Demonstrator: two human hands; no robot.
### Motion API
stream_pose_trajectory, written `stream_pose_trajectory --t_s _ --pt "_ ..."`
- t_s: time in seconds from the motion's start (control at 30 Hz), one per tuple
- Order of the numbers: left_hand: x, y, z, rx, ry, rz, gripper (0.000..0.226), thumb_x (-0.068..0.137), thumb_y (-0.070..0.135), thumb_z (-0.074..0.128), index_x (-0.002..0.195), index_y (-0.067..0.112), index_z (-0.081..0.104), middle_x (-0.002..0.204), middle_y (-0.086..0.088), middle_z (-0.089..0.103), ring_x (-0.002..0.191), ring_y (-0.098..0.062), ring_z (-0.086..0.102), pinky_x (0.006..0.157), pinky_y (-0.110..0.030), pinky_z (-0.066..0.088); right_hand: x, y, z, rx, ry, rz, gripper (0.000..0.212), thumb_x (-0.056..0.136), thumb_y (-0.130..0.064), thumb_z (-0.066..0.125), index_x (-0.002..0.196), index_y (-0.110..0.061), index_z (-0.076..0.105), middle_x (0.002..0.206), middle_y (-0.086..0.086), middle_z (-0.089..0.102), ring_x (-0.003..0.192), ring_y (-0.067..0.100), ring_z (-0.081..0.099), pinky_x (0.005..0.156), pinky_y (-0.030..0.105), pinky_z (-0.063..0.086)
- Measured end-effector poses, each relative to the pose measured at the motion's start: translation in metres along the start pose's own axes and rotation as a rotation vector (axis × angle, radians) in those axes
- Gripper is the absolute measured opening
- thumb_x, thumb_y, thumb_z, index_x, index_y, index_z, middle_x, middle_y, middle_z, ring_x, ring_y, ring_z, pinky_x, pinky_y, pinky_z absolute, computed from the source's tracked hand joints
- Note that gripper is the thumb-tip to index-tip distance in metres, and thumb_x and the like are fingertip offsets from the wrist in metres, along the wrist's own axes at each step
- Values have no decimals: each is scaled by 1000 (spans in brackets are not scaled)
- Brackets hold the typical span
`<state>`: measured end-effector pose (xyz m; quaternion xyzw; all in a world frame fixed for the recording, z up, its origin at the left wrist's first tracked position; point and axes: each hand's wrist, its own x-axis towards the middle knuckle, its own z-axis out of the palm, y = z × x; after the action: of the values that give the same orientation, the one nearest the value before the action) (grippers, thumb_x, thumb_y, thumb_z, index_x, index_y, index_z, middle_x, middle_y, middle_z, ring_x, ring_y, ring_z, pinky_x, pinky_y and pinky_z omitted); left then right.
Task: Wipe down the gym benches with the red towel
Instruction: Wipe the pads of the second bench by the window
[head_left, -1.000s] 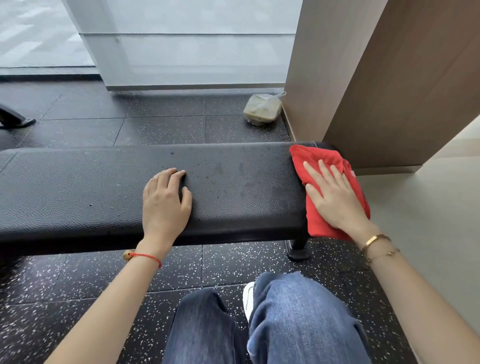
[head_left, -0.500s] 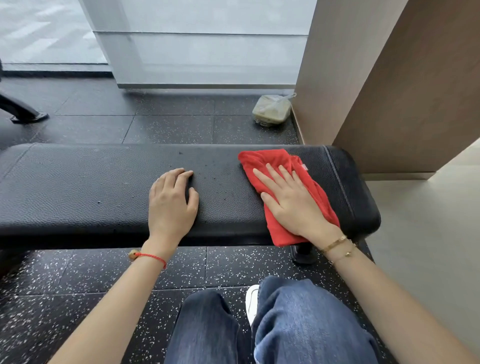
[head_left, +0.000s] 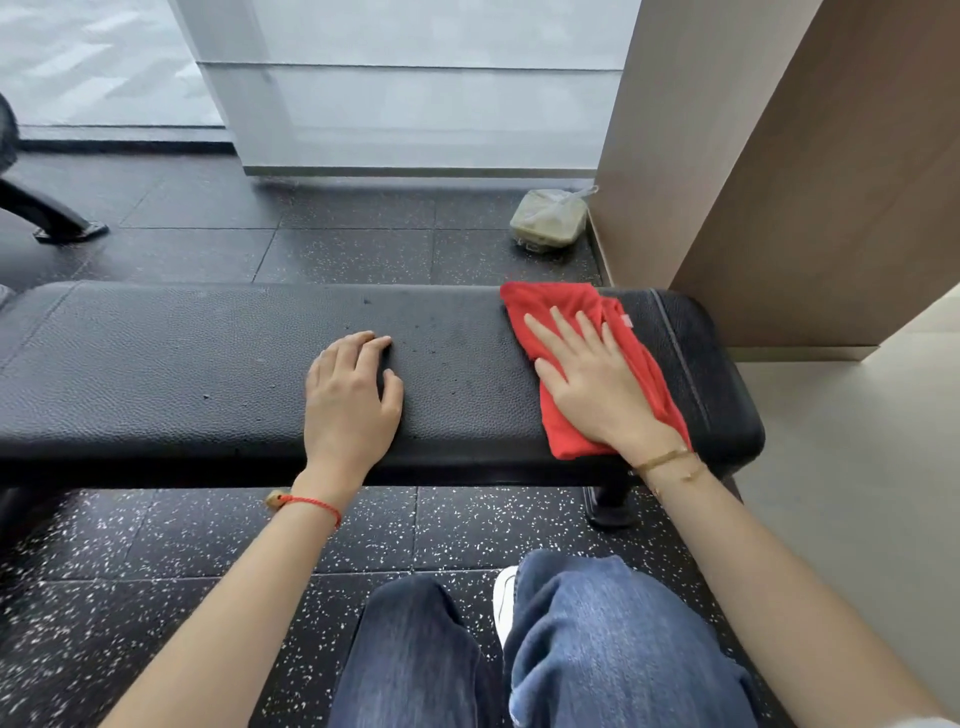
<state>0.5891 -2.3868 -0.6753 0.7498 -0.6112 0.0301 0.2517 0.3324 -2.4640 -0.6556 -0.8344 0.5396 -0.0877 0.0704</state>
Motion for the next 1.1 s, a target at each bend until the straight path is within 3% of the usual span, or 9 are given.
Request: stream_pose_trajectory --t_s 0.13,0.33,0.43,0.67,0.9,1.1 --pt "0 -3 1 -3 -1 7 40 94 24 50 132 12 55 137 -6 53 132 -25 43 114 -43 32 -39 26 -3 -3 57 2 53 100 -39 36 151 -40 22 161 -2 21 149 24 14 123 41 2" --pt "0 -3 0 -1 -2 6 40 95 24 50 133 12 55 137 -6 53 132 -25 43 114 -43 32 -3 85 -19 -28 27 313 53 102 -40 29 153 -38 16 163 2 12 150 28 9 122 44 -1" --pt "0 -3 1 -6 0 7 40 94 24 50 132 12 55 137 -6 54 132 -25 43 114 -43 32 11 86 -20 -4 17 366 54 102 -40 28 154 -36 14 163 5 9 150 31 8 122 45 0" --pt "-1 -2 1 10 -2 11 40 94 22 51 132 11 55 137 -7 53 131 -27 43 114 -43 31 -43 83 -12 5 55 270 53 100 -44 28 151 -45 13 163 -3 10 150 25 7 122 40 -2" --pt "-1 1 2 25 2 2 39 94 21 50 132 11 55 137 -8 53 131 -27 43 115 -44 30 27 56 -15 -16 -13 294 55 102 -42 26 154 -38 10 164 5 6 150 30 3 122 45 -5" --pt "-1 -1 2 9 0 5 40 94 22 50 132 11 55 138 -7 53 132 -26 43 115 -43 30 12 -17 2 26 -6 -34 55 101 -39 35 153 -38 17 163 0 13 150 25 9 122 40 -2"
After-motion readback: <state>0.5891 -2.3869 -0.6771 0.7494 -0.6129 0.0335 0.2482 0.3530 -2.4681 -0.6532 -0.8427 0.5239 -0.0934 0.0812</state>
